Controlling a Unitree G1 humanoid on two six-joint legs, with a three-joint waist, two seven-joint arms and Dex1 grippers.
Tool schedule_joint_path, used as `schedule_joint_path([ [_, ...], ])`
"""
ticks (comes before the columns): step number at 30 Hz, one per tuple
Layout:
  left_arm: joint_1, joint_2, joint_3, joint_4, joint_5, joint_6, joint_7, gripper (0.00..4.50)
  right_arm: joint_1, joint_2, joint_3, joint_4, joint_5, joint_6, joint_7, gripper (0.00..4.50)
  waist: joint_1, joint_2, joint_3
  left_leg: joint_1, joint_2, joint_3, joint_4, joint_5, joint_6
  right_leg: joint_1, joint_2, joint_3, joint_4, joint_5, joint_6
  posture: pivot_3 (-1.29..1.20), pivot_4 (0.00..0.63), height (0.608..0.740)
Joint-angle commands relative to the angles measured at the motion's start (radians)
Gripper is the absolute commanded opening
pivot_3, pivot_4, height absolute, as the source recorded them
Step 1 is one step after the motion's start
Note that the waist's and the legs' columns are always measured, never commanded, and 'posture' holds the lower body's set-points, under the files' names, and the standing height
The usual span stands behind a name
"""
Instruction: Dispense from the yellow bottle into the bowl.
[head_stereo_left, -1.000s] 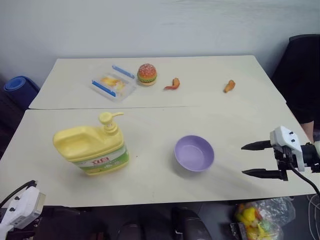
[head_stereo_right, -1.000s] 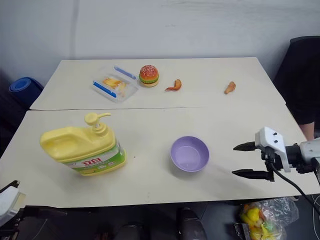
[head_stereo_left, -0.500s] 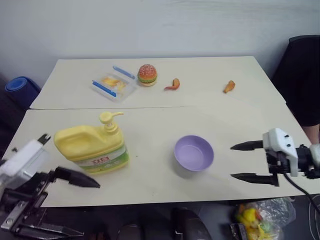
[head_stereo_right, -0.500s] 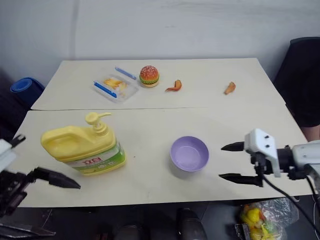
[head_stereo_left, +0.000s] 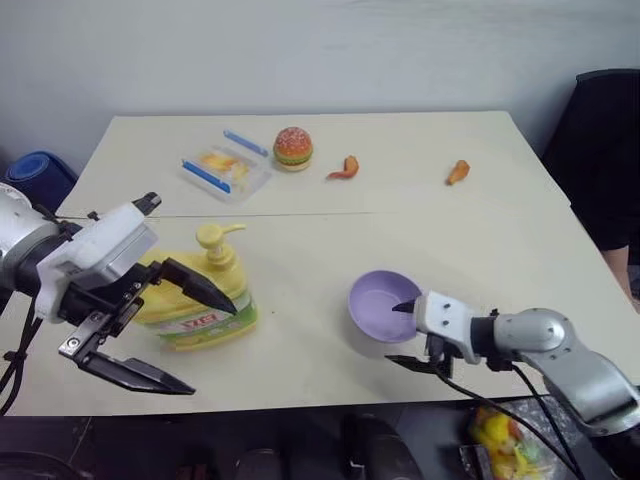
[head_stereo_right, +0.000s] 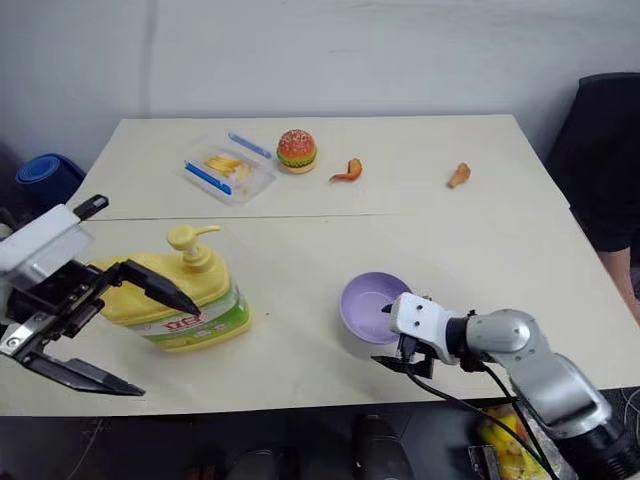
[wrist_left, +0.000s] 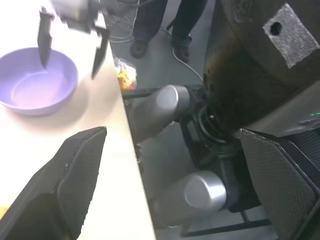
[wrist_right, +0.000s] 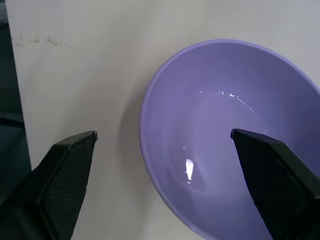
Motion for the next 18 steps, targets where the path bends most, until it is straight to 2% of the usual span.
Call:
schedule_joint_path([
  [1,-0.057,-0.011,-0.028,0.019,0.007,-0.012,-0.112,4.50,-0.012,0.024,0.029,0.033,-0.046,-0.049,-0.011,4.48,0.001,0.000,0.000,0.000,0.000,0.000,0.000,0.000,0.000,0.000,0.000,0.000,0.000,0.000,0.000,0.00,0.150,0.740],
  [3,-0.080,-0.020,-0.044,0.026,0.015,-0.010,-0.112,4.50,-0.010,0.037,0.040,0.055,-0.061,-0.066,-0.013,4.48,0.001,0.000,0.000,0.000,0.000,0.002,0.000,0.000,0.000,0.000,0.000,0.000,0.001,0.000,0.000,0.00,0.150,0.740],
  [6,-0.096,-0.030,-0.058,0.028,0.025,-0.008,-0.112,4.50,-0.008,0.051,0.048,0.080,-0.081,-0.088,-0.016,3.87,0.001,0.000,0.000,0.000,0.000,0.002,0.002,0.000,0.000,0.000,0.000,0.000,0.002,0.000,0.000,0.00,0.150,0.740],
  [15,-0.102,-0.056,-0.057,0.028,0.049,-0.010,-0.112,4.50,-0.004,0.073,0.051,0.125,-0.114,-0.126,-0.010,0.79,0.001,0.000,0.000,0.000,0.000,0.002,0.006,0.000,0.000,0.000,0.000,0.001,0.005,0.000,0.000,0.00,0.150,0.740],
  [17,-0.113,-0.064,-0.057,0.031,0.049,-0.003,-0.112,4.50,-0.002,0.076,0.056,0.132,-0.122,-0.130,-0.009,0.18,0.001,-0.001,0.000,-0.001,0.000,0.002,0.007,0.000,0.000,0.000,0.000,0.001,0.005,0.000,0.000,0.00,0.150,0.740],
  [18,-0.119,-0.067,-0.057,0.033,0.049,-0.001,-0.112,4.50,0.000,0.078,0.059,0.136,-0.125,-0.131,-0.010,0.18,0.001,-0.003,-0.001,0.000,0.000,0.002,0.007,0.000,0.000,0.000,0.000,0.001,0.005,0.000,0.000,0.00,0.150,0.740],
])
